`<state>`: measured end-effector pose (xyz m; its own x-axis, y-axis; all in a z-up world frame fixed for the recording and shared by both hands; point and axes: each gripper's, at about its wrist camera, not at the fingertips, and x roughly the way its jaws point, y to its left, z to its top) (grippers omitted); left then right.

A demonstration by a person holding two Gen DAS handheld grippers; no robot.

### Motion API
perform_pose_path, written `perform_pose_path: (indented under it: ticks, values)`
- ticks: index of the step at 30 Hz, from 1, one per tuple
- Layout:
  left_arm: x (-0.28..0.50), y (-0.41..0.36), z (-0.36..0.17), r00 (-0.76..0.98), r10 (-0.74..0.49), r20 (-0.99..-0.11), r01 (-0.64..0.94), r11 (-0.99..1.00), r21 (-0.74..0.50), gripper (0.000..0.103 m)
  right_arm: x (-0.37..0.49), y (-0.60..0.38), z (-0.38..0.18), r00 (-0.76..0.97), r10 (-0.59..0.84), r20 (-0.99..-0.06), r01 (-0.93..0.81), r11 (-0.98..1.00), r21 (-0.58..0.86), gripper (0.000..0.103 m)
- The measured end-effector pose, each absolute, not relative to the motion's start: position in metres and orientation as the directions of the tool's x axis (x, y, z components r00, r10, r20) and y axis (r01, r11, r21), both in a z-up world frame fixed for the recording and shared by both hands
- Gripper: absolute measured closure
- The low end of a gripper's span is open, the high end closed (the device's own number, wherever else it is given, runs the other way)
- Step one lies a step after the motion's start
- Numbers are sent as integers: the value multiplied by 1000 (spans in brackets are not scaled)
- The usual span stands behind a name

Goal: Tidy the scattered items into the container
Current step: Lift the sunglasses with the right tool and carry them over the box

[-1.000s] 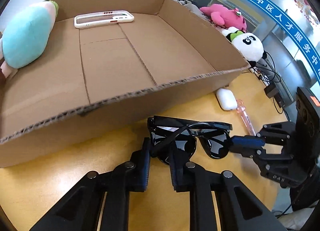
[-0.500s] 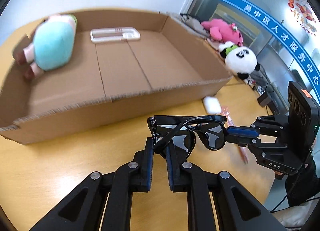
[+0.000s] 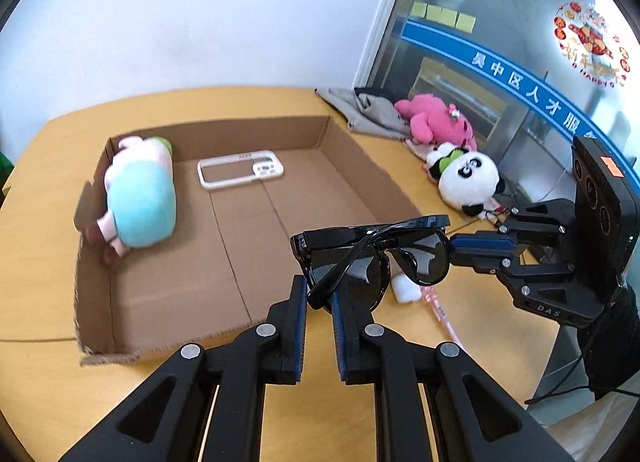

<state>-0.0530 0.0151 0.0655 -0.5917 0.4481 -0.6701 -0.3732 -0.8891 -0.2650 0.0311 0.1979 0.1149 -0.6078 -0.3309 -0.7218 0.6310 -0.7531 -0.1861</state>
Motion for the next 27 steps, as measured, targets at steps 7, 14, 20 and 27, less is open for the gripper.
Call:
perform_pose_path:
  ticks: [7,14,20,27]
  values:
    - [-63,2,87,-613,505,-607,-375,-863,-339,92,20,195,143,-643,-333,-690,642,-725,-249,95]
    - [-90,-1,109,-641,506,-577,-370,-862,-345,92,-4,191,166,-673,-326,-664,634,-717,-291,95]
    - [-128,5,128,-656,489,-576,-380,-872,-308,92,-43,191,179,-684,-300,-665,628,-707,-327,96]
    - [-182,9,128,-645,487,-589,-372,-873,-315,92,-90,196,176,-674,-275,-686,629,-701,-336,96]
